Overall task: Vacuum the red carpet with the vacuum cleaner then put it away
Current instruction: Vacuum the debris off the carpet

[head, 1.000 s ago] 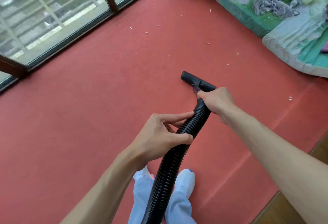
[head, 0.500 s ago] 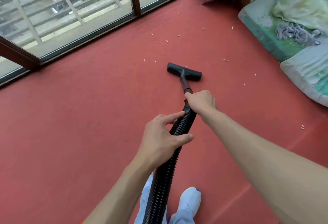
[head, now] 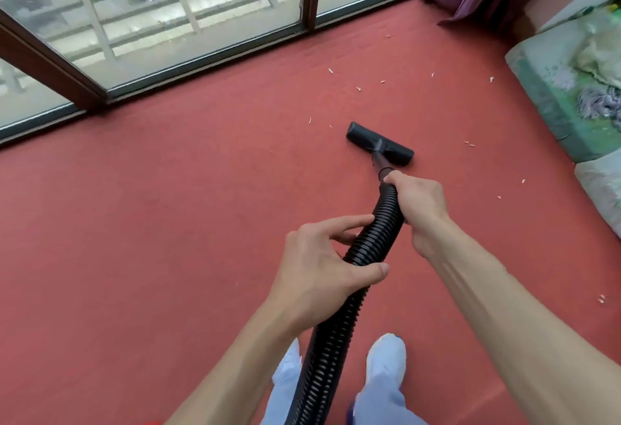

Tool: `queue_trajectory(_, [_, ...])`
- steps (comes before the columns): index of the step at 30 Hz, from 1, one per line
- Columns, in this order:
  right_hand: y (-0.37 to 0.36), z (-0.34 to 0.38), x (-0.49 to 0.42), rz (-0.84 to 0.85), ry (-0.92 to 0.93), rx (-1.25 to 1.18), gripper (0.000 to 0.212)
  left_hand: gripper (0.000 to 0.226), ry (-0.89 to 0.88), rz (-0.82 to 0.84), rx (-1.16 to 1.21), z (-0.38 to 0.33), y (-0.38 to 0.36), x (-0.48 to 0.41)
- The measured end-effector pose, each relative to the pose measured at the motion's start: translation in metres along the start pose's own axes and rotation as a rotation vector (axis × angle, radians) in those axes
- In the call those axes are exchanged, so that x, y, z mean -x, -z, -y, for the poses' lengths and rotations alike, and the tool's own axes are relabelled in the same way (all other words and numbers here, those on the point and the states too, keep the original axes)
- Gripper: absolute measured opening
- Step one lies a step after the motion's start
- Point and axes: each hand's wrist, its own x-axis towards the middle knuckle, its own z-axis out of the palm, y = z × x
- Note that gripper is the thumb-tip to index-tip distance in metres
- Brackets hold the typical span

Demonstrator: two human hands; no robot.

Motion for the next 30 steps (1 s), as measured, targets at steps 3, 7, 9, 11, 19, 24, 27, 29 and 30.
queue_trajectory(3, [-0.005,0.001,0.013,0.090,0.045,0.062,0.015,0.060,0.019,0.037,0.040,0.005,0.020,0.013])
queue_trajectory(7, [-0.017,-0.009,0.012,0.156,0.097,0.184,0.020,0.061,0.071,0.087,0.056,0.010,0.034,0.016])
queue_trajectory(9, [-0.020,-0.005,0.007,0.188,0.117,0.235,0.031,0.061,0.084,0.081,0.074,0.010,0.034,0.014])
queue_trajectory(11, [-0.019,0.003,-0.002,0.216,0.141,0.293,0.036,0.061,0.086,0.056,0.082,0.007,0.029,0.009])
queue_trajectory(19, [-0.041,0.025,-0.056,0.223,0.248,0.586,0.035,0.063,0.116,-0.200,-0.007,0.006,-0.010,-0.034])
queue_trajectory(24, [-0.042,0.030,-0.060,0.202,0.277,0.719,0.028,0.061,0.118,-0.206,-0.010,0.003,-0.016,-0.034])
queue_trajectory(27, [-0.032,0.037,-0.042,0.215,0.291,0.724,0.027,0.058,0.115,-0.126,0.089,0.002,0.000,-0.017])
queue_trajectory(29, [-0.026,0.038,-0.024,0.243,0.300,0.736,0.026,0.059,0.123,-0.041,0.133,0.000,0.017,-0.003])
queue_trajectory(30, [-0.024,0.038,-0.015,0.260,0.299,0.753,0.026,0.060,0.130,0.000,0.139,0.000,0.026,0.003])
